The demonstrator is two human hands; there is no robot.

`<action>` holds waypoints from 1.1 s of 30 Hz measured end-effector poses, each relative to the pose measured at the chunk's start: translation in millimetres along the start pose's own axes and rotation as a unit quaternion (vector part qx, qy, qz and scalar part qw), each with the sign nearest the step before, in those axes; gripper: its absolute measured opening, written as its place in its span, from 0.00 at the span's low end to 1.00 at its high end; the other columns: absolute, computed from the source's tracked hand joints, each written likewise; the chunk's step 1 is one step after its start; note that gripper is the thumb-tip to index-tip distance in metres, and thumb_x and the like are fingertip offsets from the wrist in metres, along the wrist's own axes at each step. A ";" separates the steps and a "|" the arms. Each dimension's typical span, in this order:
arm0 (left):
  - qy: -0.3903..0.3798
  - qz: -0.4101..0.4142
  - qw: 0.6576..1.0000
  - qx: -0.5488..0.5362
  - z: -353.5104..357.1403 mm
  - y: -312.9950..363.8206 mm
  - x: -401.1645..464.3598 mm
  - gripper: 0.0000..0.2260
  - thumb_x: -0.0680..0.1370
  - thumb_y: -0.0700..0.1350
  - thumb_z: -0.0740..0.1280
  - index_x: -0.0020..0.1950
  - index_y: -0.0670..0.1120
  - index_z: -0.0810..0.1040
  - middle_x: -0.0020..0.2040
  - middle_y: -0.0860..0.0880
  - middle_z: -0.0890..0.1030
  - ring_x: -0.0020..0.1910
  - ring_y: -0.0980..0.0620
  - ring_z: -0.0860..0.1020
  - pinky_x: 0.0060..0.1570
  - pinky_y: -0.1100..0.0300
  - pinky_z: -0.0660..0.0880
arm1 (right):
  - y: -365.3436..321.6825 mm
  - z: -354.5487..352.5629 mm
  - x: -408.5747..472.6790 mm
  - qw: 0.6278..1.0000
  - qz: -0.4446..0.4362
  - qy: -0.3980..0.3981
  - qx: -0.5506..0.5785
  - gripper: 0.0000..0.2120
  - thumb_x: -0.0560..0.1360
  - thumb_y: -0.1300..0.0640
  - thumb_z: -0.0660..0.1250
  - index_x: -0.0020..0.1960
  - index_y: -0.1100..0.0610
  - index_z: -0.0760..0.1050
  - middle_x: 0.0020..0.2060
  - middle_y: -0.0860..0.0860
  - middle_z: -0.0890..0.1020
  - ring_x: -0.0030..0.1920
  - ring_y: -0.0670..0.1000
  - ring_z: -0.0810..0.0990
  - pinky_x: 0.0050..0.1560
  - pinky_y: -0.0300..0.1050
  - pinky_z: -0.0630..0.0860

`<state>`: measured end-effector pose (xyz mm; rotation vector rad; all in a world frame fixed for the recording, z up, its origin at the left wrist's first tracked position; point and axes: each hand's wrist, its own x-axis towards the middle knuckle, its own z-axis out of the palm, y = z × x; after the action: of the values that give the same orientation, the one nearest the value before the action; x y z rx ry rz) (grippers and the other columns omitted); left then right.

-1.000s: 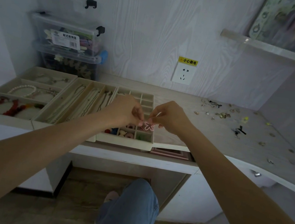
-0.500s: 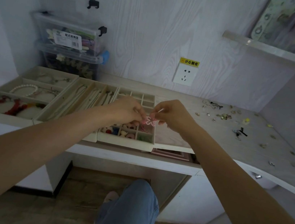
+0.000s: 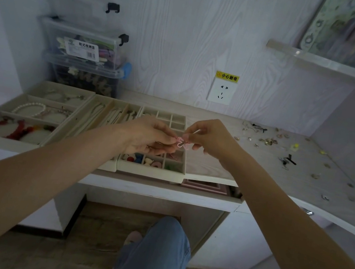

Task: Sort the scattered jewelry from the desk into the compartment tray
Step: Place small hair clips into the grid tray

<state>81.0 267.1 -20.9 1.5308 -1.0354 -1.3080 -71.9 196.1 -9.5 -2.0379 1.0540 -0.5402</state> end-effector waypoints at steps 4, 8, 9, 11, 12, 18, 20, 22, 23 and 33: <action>0.025 0.012 1.000 0.004 -1.7 -1.9 2.0 0.05 0.73 0.34 0.68 0.46 0.42 0.80 0.42 0.46 0.84 0.39 0.55 0.82 0.43 0.63 0.79 | -0.5 2.1 0.2 1.000 0.002 -0.003 0.000 0.08 0.73 0.62 0.70 0.36 0.55 0.77 0.32 0.50 0.80 0.30 0.43 0.75 0.22 0.25 0.65; 0.052 0.028 0.997 0.040 -5.5 -4.8 5.8 0.05 0.72 0.35 0.70 0.46 0.42 0.81 0.43 0.44 0.84 0.38 0.55 0.82 0.42 0.63 0.80 | 2.5 2.8 2.4 1.000 0.005 0.001 -0.012 0.07 0.73 0.62 0.70 0.37 0.55 0.77 0.33 0.50 0.81 0.30 0.44 0.75 0.22 0.26 0.65; 0.055 0.037 0.995 0.068 -6.3 -5.3 6.3 0.05 0.72 0.35 0.70 0.46 0.42 0.81 0.42 0.45 0.84 0.36 0.57 0.82 0.37 0.66 0.79 | 4.0 3.2 3.6 1.000 0.006 0.002 -0.019 0.07 0.73 0.62 0.70 0.37 0.55 0.77 0.34 0.51 0.81 0.30 0.44 0.75 0.22 0.26 0.64; 0.060 0.058 0.987 0.139 -7.1 -5.7 6.7 0.04 0.71 0.36 0.71 0.45 0.43 0.82 0.40 0.46 0.84 0.34 0.58 0.81 0.32 0.70 0.77 | 6.5 5.6 5.7 0.999 0.010 0.000 -0.035 0.03 0.72 0.63 0.70 0.40 0.58 0.79 0.36 0.54 0.82 0.31 0.44 0.75 0.23 0.26 0.65; 0.060 0.068 0.981 0.171 -6.8 -5.7 7.0 0.04 0.71 0.37 0.71 0.44 0.44 0.82 0.39 0.46 0.84 0.34 0.58 0.81 0.32 0.70 0.77 | 7.5 7.7 6.9 0.999 0.009 -0.001 -0.049 0.01 0.72 0.64 0.70 0.42 0.60 0.80 0.38 0.55 0.82 0.31 0.44 0.75 0.26 0.28 0.68; 0.049 0.110 0.933 0.339 -0.9 -6.1 16.0 0.03 0.73 0.40 0.71 0.45 0.45 0.83 0.39 0.52 0.81 0.40 0.57 0.78 0.49 0.61 0.75 | 15.0 20.6 12.1 0.992 0.018 0.019 -0.126 0.01 0.71 0.62 0.72 0.42 0.58 0.80 0.39 0.54 0.82 0.35 0.48 0.78 0.36 0.37 0.74; 0.049 0.110 0.916 0.382 0.9 -6.2 21.0 0.04 0.73 0.41 0.71 0.46 0.44 0.83 0.38 0.55 0.78 0.39 0.60 0.75 0.49 0.61 0.71 | 17.0 24.8 13.9 0.988 0.019 0.015 -0.155 0.01 0.71 0.61 0.71 0.43 0.58 0.80 0.44 0.55 0.83 0.41 0.51 0.81 0.44 0.43 0.77; 0.045 0.106 0.904 0.411 2.6 -5.5 25.6 0.05 0.73 0.42 0.71 0.48 0.44 0.83 0.40 0.54 0.78 0.41 0.58 0.75 0.48 0.62 0.69 | 16.7 27.4 15.3 0.985 0.020 0.012 -0.173 0.02 0.73 0.61 0.70 0.45 0.57 0.80 0.46 0.54 0.83 0.45 0.52 0.81 0.49 0.47 0.78; 0.043 0.104 0.899 0.423 3.8 -4.7 27.2 0.05 0.74 0.42 0.71 0.48 0.43 0.82 0.41 0.53 0.78 0.42 0.57 0.76 0.48 0.62 0.69 | 15.9 27.9 15.2 0.983 0.019 0.012 -0.180 0.02 0.73 0.61 0.69 0.45 0.57 0.81 0.46 0.54 0.83 0.45 0.53 0.81 0.49 0.48 0.78; 0.021 0.059 0.865 0.498 10.0 2.0 39.8 0.08 0.74 0.42 0.69 0.49 0.38 0.81 0.39 0.44 0.78 0.39 0.50 0.75 0.42 0.58 0.71 | 12.2 41.0 17.9 0.956 0.014 0.021 -0.293 0.07 0.74 0.63 0.66 0.49 0.60 0.81 0.51 0.55 0.80 0.49 0.56 0.79 0.50 0.49 0.77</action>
<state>75.4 227.8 -31.4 2.1482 -1.9069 -0.6137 -40.9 194.7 -44.0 -2.5200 1.3874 -0.2706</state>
